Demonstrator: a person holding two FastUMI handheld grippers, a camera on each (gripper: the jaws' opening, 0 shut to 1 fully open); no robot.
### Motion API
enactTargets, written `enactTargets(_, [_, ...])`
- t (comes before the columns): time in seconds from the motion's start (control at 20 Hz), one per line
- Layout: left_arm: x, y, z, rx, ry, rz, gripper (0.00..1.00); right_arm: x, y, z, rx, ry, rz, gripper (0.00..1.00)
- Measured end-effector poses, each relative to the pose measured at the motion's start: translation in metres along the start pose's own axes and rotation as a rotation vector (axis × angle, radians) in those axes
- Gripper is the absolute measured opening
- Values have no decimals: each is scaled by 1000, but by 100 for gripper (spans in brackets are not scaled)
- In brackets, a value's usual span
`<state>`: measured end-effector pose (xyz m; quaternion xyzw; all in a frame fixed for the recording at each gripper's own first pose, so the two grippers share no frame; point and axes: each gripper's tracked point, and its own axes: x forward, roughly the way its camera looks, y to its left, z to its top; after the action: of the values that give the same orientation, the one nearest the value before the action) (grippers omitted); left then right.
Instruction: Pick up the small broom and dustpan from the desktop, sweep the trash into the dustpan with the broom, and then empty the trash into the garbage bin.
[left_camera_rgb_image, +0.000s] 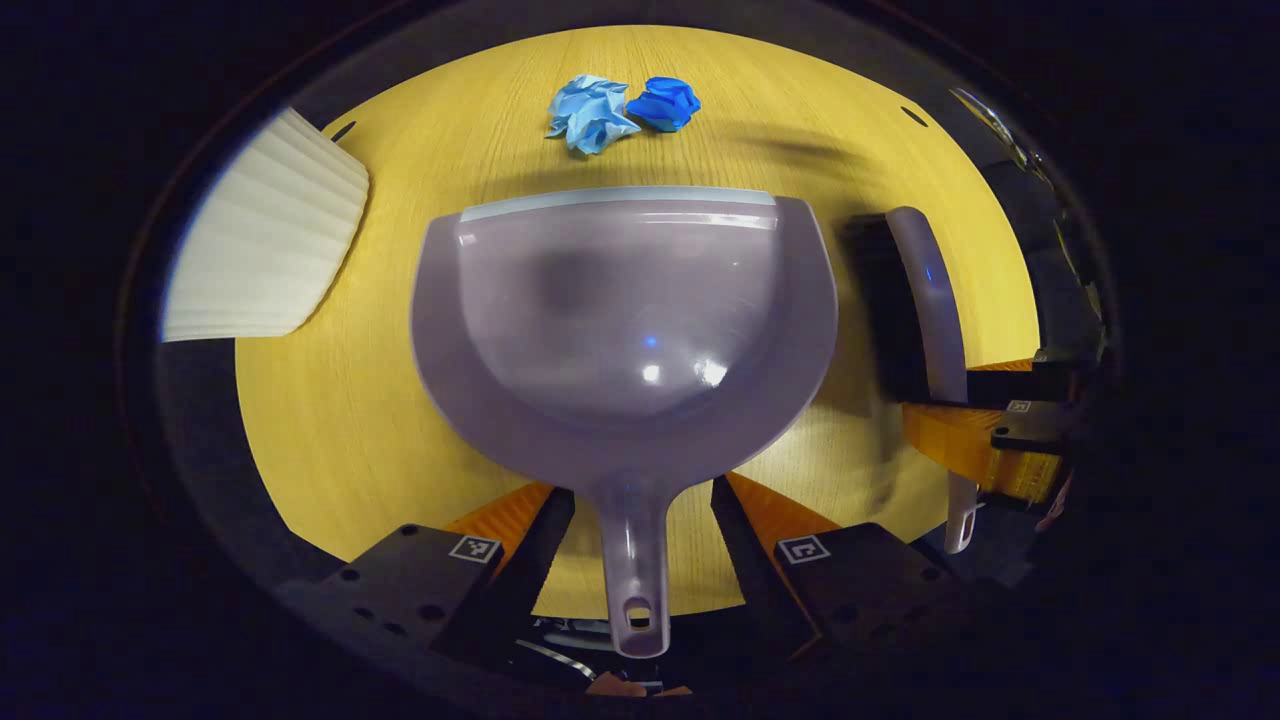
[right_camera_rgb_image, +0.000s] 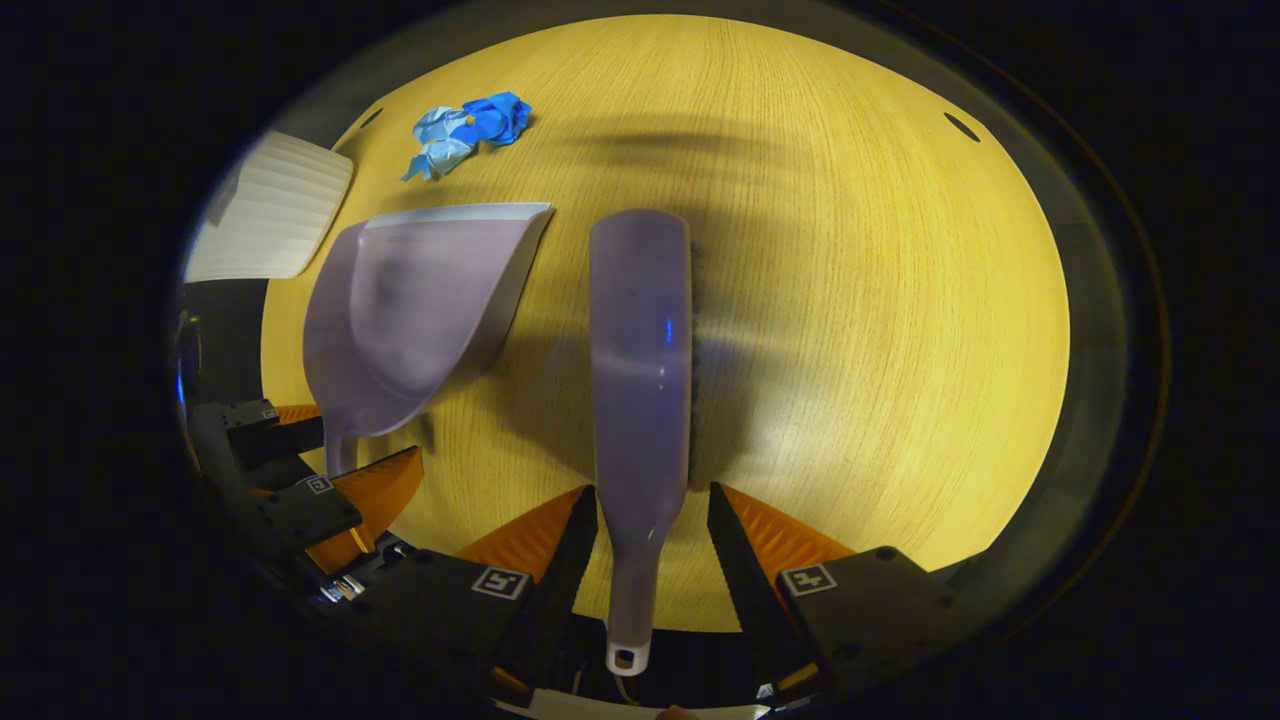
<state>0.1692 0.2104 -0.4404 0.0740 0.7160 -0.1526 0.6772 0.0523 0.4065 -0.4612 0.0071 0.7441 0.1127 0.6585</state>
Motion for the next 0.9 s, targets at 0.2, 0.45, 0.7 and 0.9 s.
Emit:
enactTargets(0.2, [9,3,0,-35,34,-21,72,4,6,0,-12,10,13,55])
enactTargets(0.45, [13,5,-3,-41,53,-25,40,6,8,3,-6,23,32,43])
enactTargets(0.7, [13,10,-1,-6,54,6,29,5,8,6,-18,12,42,30])
enactTargets(0.9, [11,14,-3,-1,43,9,31,0,8,6,-29,4,67,26])
